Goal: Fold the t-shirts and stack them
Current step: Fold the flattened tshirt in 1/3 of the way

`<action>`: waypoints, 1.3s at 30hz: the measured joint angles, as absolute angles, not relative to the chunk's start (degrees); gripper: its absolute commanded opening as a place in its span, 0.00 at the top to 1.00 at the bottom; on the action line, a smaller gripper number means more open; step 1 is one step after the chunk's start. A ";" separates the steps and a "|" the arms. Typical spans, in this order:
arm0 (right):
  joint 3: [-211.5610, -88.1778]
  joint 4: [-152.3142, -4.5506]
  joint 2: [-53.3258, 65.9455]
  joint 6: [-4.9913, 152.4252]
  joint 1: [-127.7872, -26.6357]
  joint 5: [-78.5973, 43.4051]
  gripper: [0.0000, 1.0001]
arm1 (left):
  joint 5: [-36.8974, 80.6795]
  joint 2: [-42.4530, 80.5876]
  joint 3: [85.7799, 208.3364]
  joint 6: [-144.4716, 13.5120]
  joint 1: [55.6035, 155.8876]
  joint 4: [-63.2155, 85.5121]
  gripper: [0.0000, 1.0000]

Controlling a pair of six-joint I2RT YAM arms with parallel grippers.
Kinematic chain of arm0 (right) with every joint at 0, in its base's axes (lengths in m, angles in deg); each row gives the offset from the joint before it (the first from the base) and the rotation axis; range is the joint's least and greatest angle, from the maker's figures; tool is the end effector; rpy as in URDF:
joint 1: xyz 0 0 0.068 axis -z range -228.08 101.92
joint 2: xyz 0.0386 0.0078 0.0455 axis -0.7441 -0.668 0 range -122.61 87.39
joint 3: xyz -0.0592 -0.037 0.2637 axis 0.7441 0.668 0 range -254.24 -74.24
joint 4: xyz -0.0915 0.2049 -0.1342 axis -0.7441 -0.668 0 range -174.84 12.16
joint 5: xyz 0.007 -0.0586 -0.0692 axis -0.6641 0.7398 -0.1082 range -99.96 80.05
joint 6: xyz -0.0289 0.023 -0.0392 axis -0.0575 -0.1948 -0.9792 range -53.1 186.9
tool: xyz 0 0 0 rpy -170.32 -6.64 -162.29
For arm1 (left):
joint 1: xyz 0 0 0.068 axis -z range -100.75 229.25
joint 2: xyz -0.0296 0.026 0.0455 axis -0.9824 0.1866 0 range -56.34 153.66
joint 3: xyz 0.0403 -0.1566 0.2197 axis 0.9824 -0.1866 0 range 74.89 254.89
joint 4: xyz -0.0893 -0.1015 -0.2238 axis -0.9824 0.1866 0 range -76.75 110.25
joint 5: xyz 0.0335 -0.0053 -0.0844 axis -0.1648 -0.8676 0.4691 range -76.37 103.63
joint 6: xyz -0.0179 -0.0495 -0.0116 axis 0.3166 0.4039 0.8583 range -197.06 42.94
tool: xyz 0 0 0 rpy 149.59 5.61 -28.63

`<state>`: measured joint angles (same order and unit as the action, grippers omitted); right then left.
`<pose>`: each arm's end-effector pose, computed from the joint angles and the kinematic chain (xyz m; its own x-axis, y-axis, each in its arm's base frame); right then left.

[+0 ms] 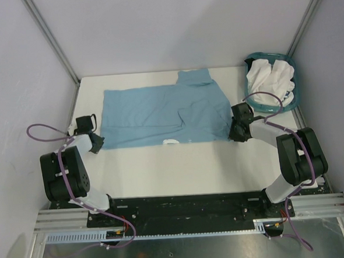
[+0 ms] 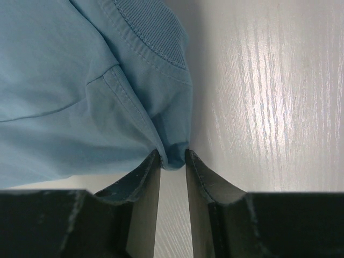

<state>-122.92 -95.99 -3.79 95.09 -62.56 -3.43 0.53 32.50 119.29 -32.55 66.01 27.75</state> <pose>0.2918 0.0712 0.1609 -0.8357 0.2690 -0.4788 0.2274 0.9631 0.1442 0.2783 0.0737 0.1556 -0.3585 -0.7858 -0.5040 -0.8247 0.5195 -0.2233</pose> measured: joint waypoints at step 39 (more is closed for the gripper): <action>-112.67 -122.44 30.31 109.18 -66.85 -6.75 0.87 | -10.90 2.47 105.50 -27.67 68.94 52.41 0.97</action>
<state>-112.67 -122.44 30.31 109.18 -66.85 -6.75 -10.90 2.47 105.50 -27.67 68.94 52.41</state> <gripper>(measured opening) 0.031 0.005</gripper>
